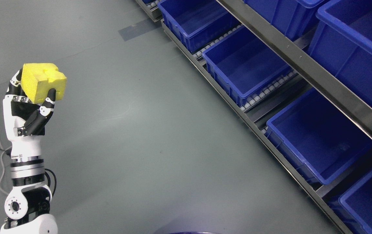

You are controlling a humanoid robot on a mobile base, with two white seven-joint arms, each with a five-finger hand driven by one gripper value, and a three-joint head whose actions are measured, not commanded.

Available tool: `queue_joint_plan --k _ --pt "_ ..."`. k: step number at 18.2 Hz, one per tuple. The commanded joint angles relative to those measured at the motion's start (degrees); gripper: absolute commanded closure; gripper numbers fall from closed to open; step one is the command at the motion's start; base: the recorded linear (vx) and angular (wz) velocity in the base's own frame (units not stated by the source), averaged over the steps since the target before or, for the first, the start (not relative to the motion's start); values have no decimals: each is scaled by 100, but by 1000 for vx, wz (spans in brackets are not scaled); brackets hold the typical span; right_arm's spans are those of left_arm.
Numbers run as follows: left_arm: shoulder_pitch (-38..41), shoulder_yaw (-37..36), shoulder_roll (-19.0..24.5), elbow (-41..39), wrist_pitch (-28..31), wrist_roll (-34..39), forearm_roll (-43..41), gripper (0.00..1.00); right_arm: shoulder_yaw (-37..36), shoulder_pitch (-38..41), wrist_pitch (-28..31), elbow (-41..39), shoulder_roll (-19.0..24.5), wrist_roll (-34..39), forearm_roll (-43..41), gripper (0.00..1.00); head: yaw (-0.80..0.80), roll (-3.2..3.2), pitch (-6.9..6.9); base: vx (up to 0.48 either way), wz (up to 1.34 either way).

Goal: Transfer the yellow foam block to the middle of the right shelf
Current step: 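Hold the cube up in the left hand while turning toward the blue bins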

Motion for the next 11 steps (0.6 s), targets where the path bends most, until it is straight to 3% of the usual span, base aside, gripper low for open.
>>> queue_joint_plan --k 1,7,11 --pt "16 -7 8 -1 -2 -75 0 66 -70 132 0 -100 -100 3 18 0 0 0 0 440 -377" --pt "7 2 87 -1 -186 -137 0 66 -70 141 0 -100 -100 3 18 0 0 0 0 387 -457" --pt "-2 11 473 -1 -687 -348 0 66 -70 141 0 -100 -100 3 18 0 0 0 0 306 -504"
